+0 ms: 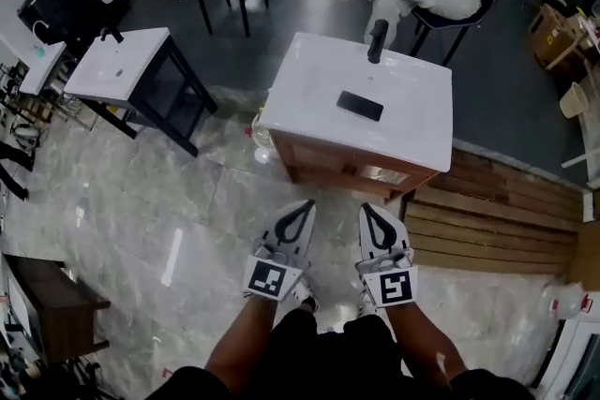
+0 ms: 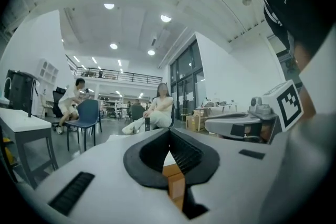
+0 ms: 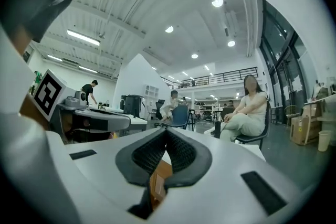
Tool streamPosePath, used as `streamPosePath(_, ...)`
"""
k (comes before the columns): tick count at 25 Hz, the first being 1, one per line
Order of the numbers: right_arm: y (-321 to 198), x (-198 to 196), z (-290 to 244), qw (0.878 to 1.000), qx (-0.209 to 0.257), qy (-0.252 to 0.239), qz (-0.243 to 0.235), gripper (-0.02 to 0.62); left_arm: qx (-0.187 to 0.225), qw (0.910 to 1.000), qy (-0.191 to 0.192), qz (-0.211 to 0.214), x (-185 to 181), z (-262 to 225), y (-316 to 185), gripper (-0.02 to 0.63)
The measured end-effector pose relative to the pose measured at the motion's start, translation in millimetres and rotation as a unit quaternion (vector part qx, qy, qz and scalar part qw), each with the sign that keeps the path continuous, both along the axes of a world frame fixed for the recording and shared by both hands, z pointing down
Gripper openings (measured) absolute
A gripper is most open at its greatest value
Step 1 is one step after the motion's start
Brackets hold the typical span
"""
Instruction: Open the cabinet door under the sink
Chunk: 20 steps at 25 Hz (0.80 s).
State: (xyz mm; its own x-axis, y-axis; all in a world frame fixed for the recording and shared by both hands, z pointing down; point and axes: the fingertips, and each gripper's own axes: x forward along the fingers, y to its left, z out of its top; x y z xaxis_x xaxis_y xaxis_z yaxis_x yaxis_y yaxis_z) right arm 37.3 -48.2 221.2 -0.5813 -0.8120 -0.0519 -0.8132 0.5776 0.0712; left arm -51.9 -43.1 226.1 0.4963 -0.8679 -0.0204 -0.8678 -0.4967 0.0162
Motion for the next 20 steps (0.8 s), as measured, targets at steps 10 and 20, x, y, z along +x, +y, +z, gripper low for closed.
streamPosePath(10, -33, -14, 60, 0.999, -0.024, 0.004, 0.039, 0.018, -0.028, 0.9991, -0.003, 0.030, -8, 66, -36, 0.020)
streamPosePath(20, -92, 12, 160, 0.997, -0.055, 0.005, 0.045, 0.018, -0.057, 0.9981, -0.011, -0.018, -15, 163, -98, 0.020)
